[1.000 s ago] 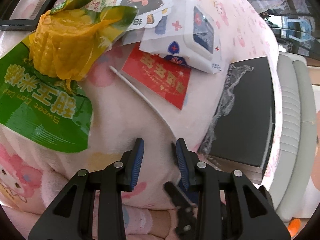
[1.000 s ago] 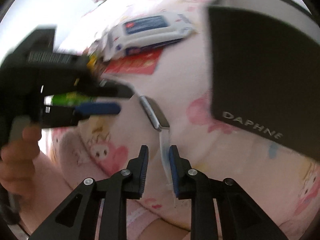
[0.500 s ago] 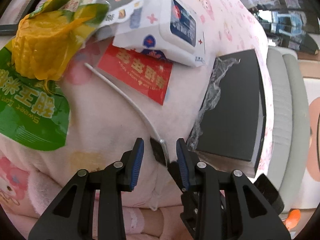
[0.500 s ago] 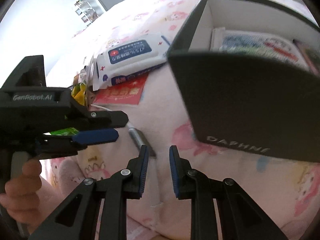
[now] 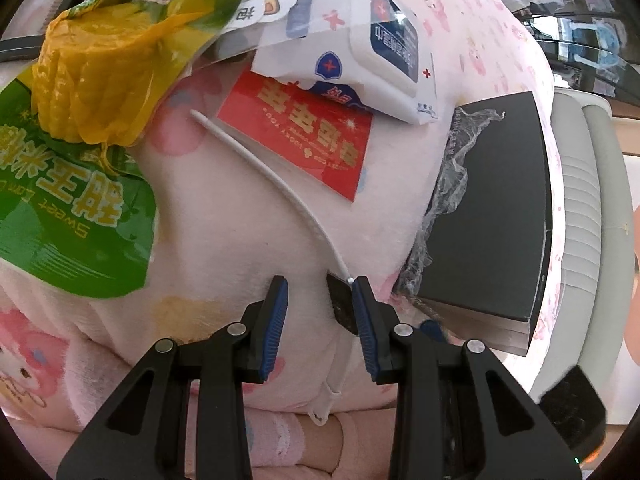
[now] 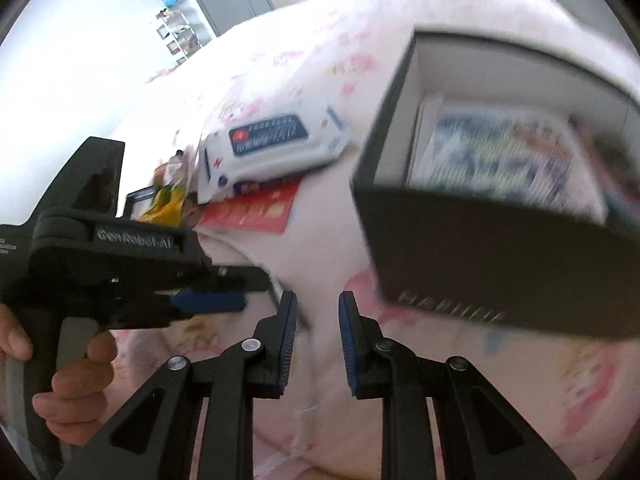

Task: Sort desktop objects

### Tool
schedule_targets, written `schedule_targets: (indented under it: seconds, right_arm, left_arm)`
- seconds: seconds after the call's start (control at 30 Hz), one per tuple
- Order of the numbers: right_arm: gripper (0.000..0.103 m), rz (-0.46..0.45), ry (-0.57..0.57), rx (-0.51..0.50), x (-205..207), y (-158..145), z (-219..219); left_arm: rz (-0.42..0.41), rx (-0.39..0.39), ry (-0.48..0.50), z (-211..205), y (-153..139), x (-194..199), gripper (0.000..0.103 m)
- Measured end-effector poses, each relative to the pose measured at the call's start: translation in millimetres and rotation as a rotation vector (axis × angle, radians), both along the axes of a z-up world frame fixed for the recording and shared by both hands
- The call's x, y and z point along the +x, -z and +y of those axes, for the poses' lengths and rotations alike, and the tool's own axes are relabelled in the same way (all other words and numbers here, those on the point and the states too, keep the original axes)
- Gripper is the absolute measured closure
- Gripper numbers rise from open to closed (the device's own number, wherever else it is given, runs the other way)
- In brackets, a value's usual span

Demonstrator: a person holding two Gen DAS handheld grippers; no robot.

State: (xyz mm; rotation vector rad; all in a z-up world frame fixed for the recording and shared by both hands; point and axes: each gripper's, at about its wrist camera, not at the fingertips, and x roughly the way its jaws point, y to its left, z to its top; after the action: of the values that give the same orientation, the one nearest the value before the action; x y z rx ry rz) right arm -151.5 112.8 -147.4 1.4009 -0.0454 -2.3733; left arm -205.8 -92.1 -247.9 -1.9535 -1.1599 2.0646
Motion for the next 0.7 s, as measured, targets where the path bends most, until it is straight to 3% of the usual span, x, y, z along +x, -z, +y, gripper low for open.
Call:
schedule_targets:
  seconds: [0.07, 0.17, 0.3, 0.43, 0.5, 0.6, 0.7]
  right_arm:
    - [0.085, -0.024, -0.012, 0.039, -13, 11, -10]
    - [0.085, -0.084, -0.034, 0.018, -40, 42, -42]
    - [0.085, -0.116, -0.078, -0.035, -41, 50, -50]
    - [0.085, -0.127, -0.096, -0.072, -38, 54, -50]
    - [0.085, -0.093, -0.061, -0.053, -36, 51, -46]
    - [0.085, 0.034, 0.003, 0.049, -31, 38, -44]
    - [0.085, 0.028, 0.005, 0.09, -30, 37, -42]
  left_arm:
    - [-0.007, -0.012, 0.0, -1, 1, 0, 0.07]
    - [-0.007, -0.014, -0.007, -3, 1, 0, 0.07]
    - [0.045, -0.003, -0.001, -3, -8, -1, 0.07]
    - [0.026, -0.004, 0.005, -4, -4, -1, 0.07]
    - [0.025, -0.01, 0.006, -4, -5, 0, 0.07]
    - [0.025, -0.036, 0.018, -3, -6, 0, 0.07]
    - [0.021, -0.05, 0.02, -3, -4, -1, 0.066]
